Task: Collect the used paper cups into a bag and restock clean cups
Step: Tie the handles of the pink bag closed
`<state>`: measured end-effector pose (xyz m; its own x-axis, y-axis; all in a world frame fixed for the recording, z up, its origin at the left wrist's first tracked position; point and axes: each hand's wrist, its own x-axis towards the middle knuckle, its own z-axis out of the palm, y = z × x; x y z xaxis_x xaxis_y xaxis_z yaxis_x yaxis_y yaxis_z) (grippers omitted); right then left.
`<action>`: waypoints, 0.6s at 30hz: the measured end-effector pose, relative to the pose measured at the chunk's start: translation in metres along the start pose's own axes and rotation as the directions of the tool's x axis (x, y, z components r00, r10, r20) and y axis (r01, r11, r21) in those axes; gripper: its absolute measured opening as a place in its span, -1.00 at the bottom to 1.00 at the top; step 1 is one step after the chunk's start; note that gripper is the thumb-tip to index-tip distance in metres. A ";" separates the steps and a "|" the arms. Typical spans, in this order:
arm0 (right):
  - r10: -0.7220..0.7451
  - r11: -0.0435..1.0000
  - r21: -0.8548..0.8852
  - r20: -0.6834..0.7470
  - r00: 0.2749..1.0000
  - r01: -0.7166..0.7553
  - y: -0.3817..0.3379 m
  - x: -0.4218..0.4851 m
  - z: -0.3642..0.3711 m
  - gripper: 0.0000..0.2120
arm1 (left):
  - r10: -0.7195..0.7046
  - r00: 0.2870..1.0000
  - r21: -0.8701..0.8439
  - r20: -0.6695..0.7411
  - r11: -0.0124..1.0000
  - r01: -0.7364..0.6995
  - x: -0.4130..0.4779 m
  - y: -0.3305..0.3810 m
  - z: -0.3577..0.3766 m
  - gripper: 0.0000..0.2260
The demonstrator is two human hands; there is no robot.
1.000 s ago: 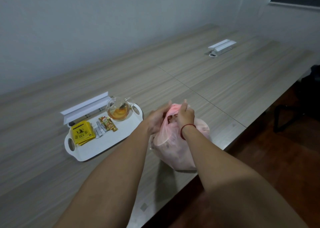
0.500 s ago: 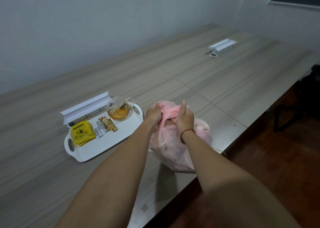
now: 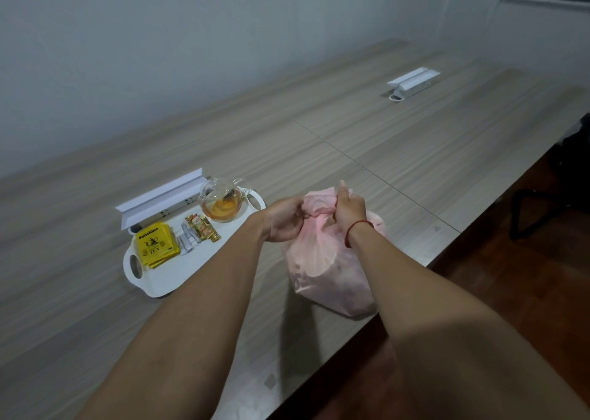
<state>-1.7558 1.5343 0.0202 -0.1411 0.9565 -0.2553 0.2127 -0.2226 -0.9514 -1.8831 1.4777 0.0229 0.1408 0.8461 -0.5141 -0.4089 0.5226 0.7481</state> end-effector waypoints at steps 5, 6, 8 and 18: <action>-0.007 1.000 -0.010 0.044 0.999 0.007 -0.001 -0.003 0.002 -0.56 | 0.166 0.965 0.276 -0.202 0.955 -0.107 -0.001 -0.007 0.004 -0.88; -0.012 0.999 -0.034 0.043 0.999 0.014 0.000 -0.003 0.002 -0.55 | 0.180 0.954 0.304 -0.239 0.947 -0.103 -0.001 -0.007 0.004 -0.83; -0.029 0.996 -0.078 0.037 0.999 0.032 0.001 -0.004 0.002 -0.52 | 0.183 0.933 0.392 -0.309 0.919 -0.051 -0.002 -0.006 0.007 -0.70; -0.224 0.958 -0.187 -0.025 0.974 0.216 -0.004 -0.020 0.018 -0.44 | 0.540 0.684 0.837 -0.491 0.512 0.196 0.018 -0.008 0.025 -0.81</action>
<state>-1.7718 1.5128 0.0259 -0.1605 0.9866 -0.0311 0.3538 0.0281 -0.9349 -1.8550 1.4912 0.0178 -0.5667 0.8095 -0.1539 0.5726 0.5212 0.6329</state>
